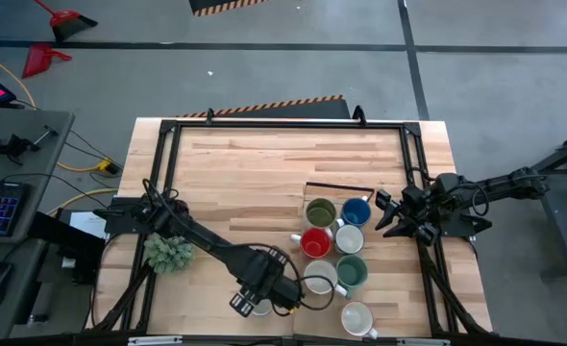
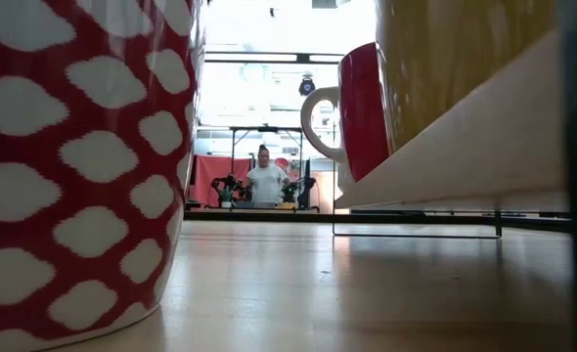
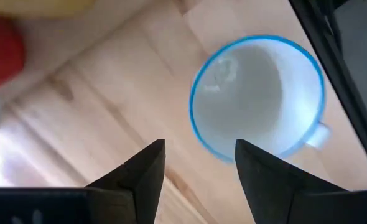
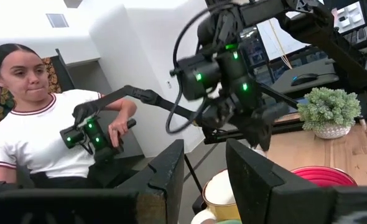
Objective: Place coffee mugs
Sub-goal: Put the red and white mug on the shelf
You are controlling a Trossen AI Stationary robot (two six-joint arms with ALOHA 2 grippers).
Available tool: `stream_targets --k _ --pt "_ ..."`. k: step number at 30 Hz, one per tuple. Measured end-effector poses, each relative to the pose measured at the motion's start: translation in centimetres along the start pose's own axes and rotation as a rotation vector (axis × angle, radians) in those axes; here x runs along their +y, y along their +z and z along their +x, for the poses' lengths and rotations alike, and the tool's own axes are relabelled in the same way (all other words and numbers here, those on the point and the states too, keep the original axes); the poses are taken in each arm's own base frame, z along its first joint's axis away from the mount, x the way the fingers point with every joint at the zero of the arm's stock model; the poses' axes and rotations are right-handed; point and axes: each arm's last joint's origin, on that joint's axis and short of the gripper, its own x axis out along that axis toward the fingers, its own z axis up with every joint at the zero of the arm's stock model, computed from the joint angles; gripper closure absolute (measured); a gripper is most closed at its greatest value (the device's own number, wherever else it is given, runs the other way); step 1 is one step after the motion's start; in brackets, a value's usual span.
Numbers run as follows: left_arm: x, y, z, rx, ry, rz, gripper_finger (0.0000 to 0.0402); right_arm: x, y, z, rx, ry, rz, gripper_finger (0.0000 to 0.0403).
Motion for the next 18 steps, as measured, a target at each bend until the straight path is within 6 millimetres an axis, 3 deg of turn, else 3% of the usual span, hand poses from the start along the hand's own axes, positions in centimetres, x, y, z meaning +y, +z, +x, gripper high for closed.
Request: stream_targets --k 5,9,15,18 --pt "0.7 -0.7 -2.9 -0.040 0.006 -0.083 0.0218 0.1 0.1 0.0 -0.010 0.005 -0.005 0.0295" --pt "1.5 -2.5 -6.4 -0.115 0.067 -0.123 0.0218 0.2 0.4 0.0 -0.033 0.026 -0.019 0.0295" --pt "2.6 -7.0 -10.9 -0.180 0.117 -0.147 0.0218 0.4 0.6 0.0 -0.058 0.046 -0.032 0.0295" --pt "2.9 -10.0 -11.5 -0.161 0.108 -0.165 0.0218 0.4 0.7 0.0 -0.062 0.047 -0.034 0.0295"
